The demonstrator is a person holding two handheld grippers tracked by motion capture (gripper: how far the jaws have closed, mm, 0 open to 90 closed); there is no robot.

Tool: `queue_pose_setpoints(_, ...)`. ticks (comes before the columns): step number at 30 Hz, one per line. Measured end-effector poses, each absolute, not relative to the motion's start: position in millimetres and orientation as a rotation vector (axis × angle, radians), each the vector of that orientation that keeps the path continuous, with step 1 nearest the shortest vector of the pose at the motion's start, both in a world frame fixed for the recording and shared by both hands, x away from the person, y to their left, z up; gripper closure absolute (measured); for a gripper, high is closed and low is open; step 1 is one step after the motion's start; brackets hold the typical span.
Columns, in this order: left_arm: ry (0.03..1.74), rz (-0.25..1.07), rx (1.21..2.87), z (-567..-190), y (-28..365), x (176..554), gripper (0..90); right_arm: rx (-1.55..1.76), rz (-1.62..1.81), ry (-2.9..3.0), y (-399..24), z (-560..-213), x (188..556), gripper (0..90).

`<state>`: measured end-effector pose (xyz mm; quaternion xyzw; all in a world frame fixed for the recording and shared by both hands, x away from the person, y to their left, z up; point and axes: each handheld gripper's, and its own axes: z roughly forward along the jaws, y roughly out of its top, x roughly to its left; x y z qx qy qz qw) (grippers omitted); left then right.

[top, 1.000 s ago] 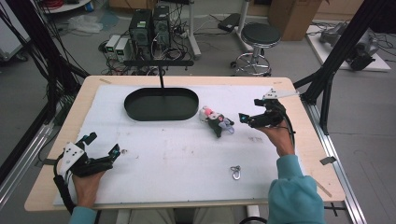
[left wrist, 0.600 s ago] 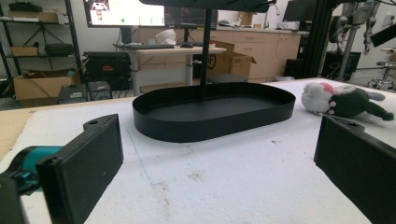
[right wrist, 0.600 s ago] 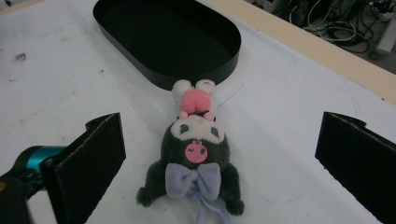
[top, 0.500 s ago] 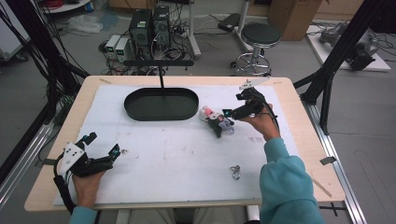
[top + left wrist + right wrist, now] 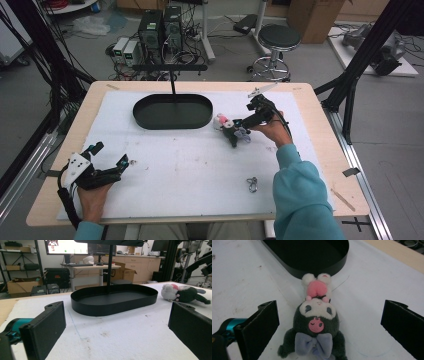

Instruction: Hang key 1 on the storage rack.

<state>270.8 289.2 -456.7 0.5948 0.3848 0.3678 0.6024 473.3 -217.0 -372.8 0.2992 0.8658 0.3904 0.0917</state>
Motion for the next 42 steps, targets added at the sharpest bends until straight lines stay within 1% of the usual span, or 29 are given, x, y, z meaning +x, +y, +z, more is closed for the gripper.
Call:
queue_pose_setpoints(9,0.889,0.854,1.379,-456.7,288.9,270.8,1.7,0.843,1.057,2.672,-198.7,-384.7,481.8,0.8)
queue_pose_setpoints(27,0.886,0.852,1.378,-456.7,289.0,270.7,1.7,0.866,0.903,2.783,-184.8,-409.4,488.6,0.8)
queue_pose_setpoints(28,0.886,0.852,1.378,-456.7,289.0,270.7,1.7,0.878,0.905,2.785,-185.3,-410.0,489.2,1.4)
queue_pose_setpoints(29,0.887,0.852,1.378,-456.7,289.0,270.6,1.7,0.888,0.908,2.787,-185.5,-410.1,489.1,4.0)
queue_pose_setpoints(40,0.887,0.852,1.377,-456.8,289.0,270.7,1.7,0.927,0.908,2.822,-185.8,-414.3,491.0,5.6)
queue_pose_setpoints(42,0.887,0.852,1.378,-456.8,289.0,270.7,1.7,0.905,0.900,2.834,-184.1,-415.4,491.3,15.0)
